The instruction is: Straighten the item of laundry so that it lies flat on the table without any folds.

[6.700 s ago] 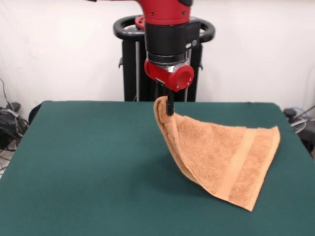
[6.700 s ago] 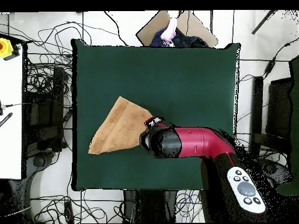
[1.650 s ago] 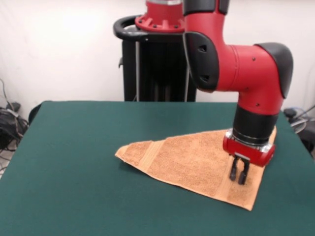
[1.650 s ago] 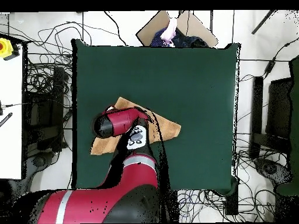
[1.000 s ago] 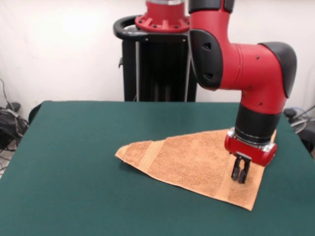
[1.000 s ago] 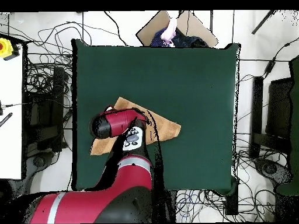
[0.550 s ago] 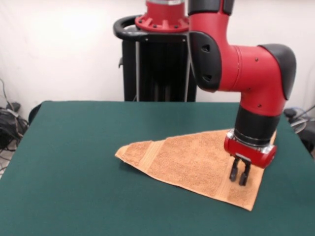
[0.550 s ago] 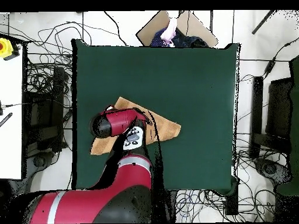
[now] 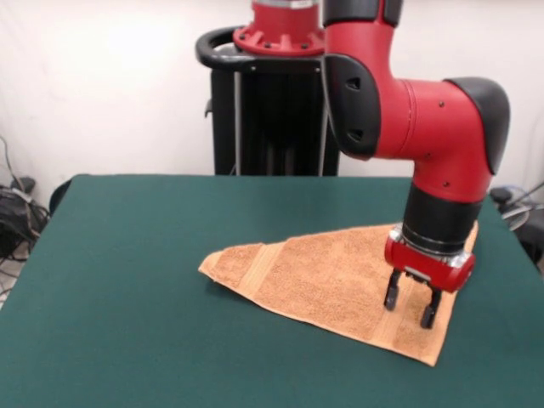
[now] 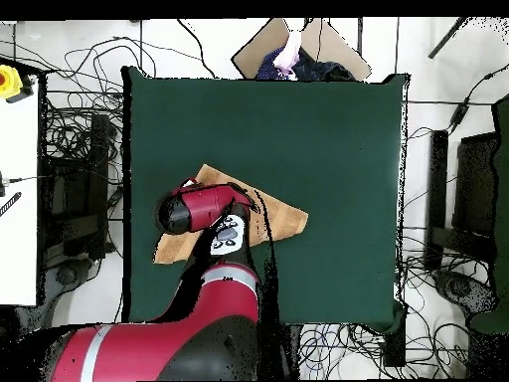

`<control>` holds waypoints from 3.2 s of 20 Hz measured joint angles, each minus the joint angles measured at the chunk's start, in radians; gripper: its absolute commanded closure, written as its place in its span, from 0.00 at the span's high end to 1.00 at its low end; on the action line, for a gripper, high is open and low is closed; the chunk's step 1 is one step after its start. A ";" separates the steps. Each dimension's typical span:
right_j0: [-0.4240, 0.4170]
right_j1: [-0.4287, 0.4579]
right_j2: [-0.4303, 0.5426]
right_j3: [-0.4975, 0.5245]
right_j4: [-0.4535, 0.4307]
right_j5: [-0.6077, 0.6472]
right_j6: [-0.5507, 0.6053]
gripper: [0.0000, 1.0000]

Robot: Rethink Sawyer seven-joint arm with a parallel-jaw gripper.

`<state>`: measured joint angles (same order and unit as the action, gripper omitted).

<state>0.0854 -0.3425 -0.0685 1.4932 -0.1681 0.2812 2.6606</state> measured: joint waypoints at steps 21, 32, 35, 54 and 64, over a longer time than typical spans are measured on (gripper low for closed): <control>0.030 0.018 -0.034 -0.019 0.038 0.002 0.000 1.00; 0.056 0.033 -0.052 -0.049 0.038 -0.009 0.000 0.00; 0.057 0.034 -0.053 -0.050 0.039 -0.009 0.000 0.00; -0.192 -0.035 0.172 0.106 -0.006 -0.131 0.000 0.00; -0.423 -0.061 0.354 0.280 -0.139 -0.320 0.000 0.00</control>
<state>-0.3372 -0.4033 0.2859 1.7731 -0.3073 -0.0390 2.6606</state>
